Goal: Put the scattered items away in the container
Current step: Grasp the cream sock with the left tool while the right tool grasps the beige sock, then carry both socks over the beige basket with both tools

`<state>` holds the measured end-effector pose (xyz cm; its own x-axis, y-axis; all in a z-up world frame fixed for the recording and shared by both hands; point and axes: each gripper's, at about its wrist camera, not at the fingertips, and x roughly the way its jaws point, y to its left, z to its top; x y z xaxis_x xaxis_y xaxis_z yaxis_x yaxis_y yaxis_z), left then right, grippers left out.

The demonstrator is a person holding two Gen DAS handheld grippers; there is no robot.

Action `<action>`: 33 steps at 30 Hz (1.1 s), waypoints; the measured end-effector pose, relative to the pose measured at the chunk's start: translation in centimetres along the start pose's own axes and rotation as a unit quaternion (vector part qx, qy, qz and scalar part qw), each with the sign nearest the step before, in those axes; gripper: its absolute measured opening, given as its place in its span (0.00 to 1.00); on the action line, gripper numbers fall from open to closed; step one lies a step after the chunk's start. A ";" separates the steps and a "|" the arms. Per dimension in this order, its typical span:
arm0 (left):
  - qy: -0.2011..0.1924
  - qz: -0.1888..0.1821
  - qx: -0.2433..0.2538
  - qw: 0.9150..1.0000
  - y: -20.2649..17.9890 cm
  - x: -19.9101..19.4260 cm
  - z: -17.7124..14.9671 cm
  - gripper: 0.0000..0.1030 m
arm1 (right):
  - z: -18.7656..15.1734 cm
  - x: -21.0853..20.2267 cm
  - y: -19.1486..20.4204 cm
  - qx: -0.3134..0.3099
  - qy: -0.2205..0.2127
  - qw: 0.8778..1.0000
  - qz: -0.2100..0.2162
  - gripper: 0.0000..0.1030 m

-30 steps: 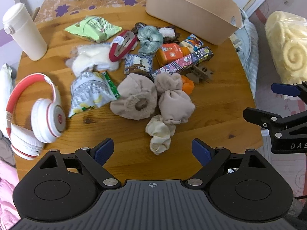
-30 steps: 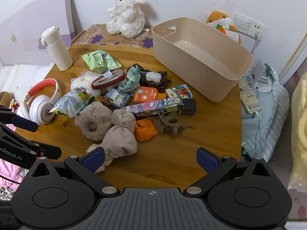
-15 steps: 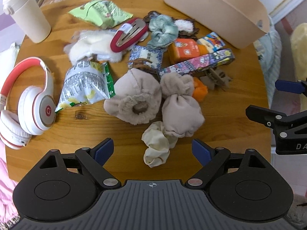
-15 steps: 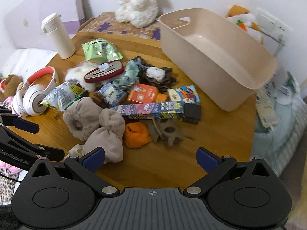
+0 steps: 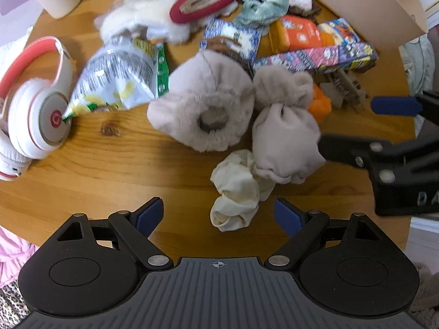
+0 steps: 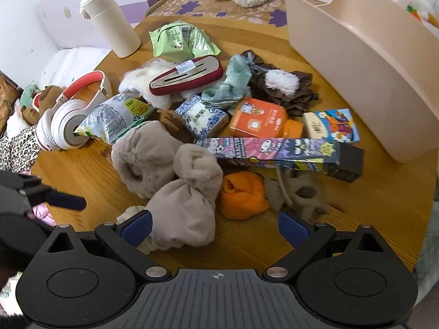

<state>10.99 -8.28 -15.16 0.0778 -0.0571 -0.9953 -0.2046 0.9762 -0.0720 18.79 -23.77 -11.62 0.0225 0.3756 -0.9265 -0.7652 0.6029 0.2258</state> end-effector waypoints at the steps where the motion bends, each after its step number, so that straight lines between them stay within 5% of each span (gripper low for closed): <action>1: 0.002 -0.001 0.000 1.000 0.1 0.3 -0.1 0.87 | 0.1 0.4 0.2 0.000 0.002 1.000 0.002 0.95; 13: -0.001 -0.010 0.015 1.000 0.3 3.8 -0.6 0.86 | 0.2 4.4 1.1 0.039 0.044 0.998 0.012 0.89; 19: -0.017 0.011 0.042 0.999 -0.7 4.3 -0.8 0.70 | 0.2 5.2 1.0 0.066 0.048 0.996 0.028 0.76; 22: -0.029 0.029 0.057 0.998 -1.1 4.0 -0.9 0.51 | 0.0 5.6 0.6 0.085 0.052 0.994 0.050 0.58; 26: -0.030 0.023 0.071 0.997 -1.4 3.7 -1.1 0.26 | -0.2 5.5 0.0 0.103 0.046 0.991 0.072 0.47; 33: -0.059 0.035 0.101 0.993 -2.3 2.3 -2.0 0.18 | -1.3 4.1 -1.3 0.101 0.036 0.989 0.101 0.39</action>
<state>9.72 -11.11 -17.45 0.1862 0.0262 -0.9822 -0.0152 0.9996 0.0238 19.04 -23.96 -16.08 -0.1696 0.4563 -0.8735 -0.6053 0.6513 0.4577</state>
